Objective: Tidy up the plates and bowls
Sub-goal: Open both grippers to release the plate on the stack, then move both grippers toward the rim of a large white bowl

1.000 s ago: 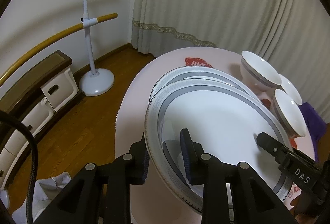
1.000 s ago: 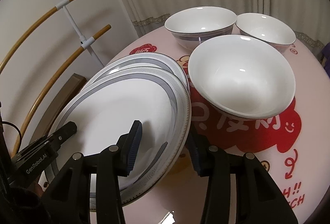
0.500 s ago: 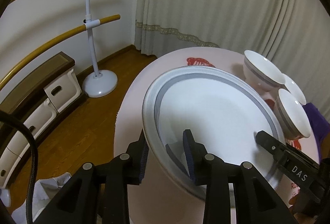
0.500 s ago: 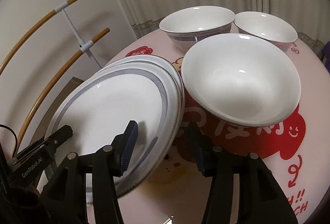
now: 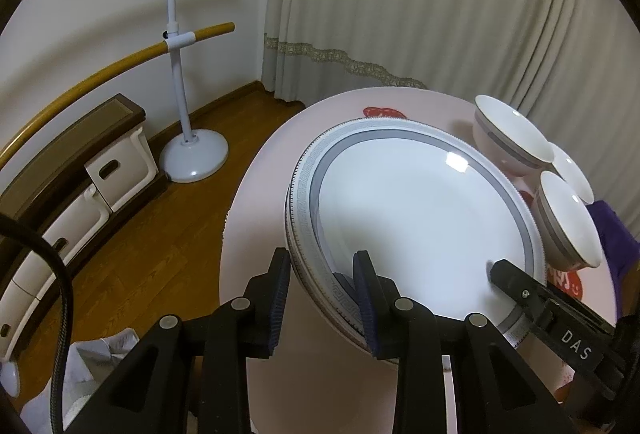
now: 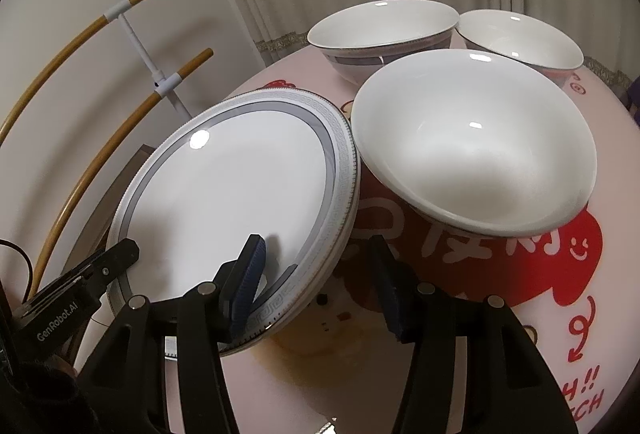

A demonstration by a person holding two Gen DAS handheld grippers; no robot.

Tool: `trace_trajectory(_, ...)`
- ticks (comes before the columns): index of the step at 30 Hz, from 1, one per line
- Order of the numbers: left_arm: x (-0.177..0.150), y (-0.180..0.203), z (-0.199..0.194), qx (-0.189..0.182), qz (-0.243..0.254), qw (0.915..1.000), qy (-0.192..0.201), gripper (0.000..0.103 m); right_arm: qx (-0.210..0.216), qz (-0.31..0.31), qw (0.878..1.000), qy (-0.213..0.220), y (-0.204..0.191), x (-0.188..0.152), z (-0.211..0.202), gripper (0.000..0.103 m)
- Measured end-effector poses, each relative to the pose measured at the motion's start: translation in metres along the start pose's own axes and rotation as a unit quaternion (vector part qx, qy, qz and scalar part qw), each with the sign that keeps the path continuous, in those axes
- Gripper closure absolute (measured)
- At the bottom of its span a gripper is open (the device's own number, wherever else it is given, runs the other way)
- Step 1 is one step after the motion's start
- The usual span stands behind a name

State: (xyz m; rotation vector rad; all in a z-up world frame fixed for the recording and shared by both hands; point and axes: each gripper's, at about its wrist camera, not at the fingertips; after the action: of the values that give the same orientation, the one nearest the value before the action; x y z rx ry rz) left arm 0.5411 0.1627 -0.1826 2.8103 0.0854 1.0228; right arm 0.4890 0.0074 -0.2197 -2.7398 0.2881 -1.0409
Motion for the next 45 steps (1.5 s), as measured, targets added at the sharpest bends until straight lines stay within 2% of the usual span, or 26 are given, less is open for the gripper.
trace_trajectory(4, -0.002, 0.004, -0.011, 0.000, 0.004, 1.0000, 0.003, 0.071, 0.001, 0.000, 1.000, 0.002, -0.001, -0.004, -0.010, 0.048)
trace_trajectory(6, -0.003, 0.007, -0.017, -0.001, 0.003, 1.0000, 0.005, 0.063, 0.003, -0.001, 1.000, 0.001, -0.003, -0.005, -0.014, 0.048)
trace_trajectory(7, -0.005, 0.008, -0.021, 0.000, 0.004, 1.0000, 0.006, 0.053, 0.005, -0.001, 1.000, 0.002, -0.003, -0.006, -0.018, 0.048)
trace_trajectory(8, -0.006, 0.010, -0.025, 0.005, 0.005, 0.9999, 0.009, 0.047, 0.004, -0.001, 1.000, 0.003, -0.002, -0.008, -0.022, 0.048)
trace_trajectory(10, -0.011, 0.015, -0.037, 0.013, 0.011, 0.9997, 0.019, 0.047, 0.004, -0.002, 1.000, 0.003, 0.000, -0.010, -0.029, 0.048)
trace_trajectory(13, -0.016, 0.022, -0.054, 0.026, 0.013, 0.9992, 0.028, 0.039, 0.003, 0.002, 1.000, 0.009, 0.005, -0.012, -0.046, 0.047)
trace_trajectory(16, -0.022, 0.031, -0.072, 0.036, 0.017, 0.9984, 0.041, 0.035, 0.008, 0.002, 1.000, 0.018, 0.010, -0.015, -0.065, 0.045)
trace_trajectory(22, -0.039, 0.058, -0.106, 0.038, 0.031, 0.9970, 0.059, 0.023, 0.014, 0.001, 0.999, 0.040, 0.023, -0.023, -0.110, 0.039)
trace_trajectory(27, -0.055, 0.087, -0.132, 0.031, 0.043, 0.9959, 0.074, 0.018, 0.011, -0.002, 0.998, 0.061, 0.038, -0.029, -0.143, 0.029)
trace_trajectory(29, -0.061, 0.099, -0.142, 0.027, 0.052, 0.9951, 0.080, 0.014, 0.009, -0.003, 0.998, 0.065, 0.048, -0.032, -0.155, 0.028)
trace_trajectory(38, -0.078, 0.149, -0.166, 0.009, 0.074, 0.9930, 0.092, 0.011, 0.004, 0.012, 0.996, 0.087, 0.098, -0.041, -0.191, 0.024)
trace_trajectory(45, -0.080, 0.179, -0.161, 0.010, 0.091, 0.9919, 0.088, 0.011, 0.003, 0.035, 0.995, 0.096, 0.134, -0.041, -0.200, 0.022)
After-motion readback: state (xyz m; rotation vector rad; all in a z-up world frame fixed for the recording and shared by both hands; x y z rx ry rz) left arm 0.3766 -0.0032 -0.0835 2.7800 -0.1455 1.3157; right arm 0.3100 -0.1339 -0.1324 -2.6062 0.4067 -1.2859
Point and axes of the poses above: each gripper's, at about its wrist camera, not at the fingertips, and z roughly the way its jaws point, y to its right, x to its top, and after that the axes turned 1 degree about -z, right-handed
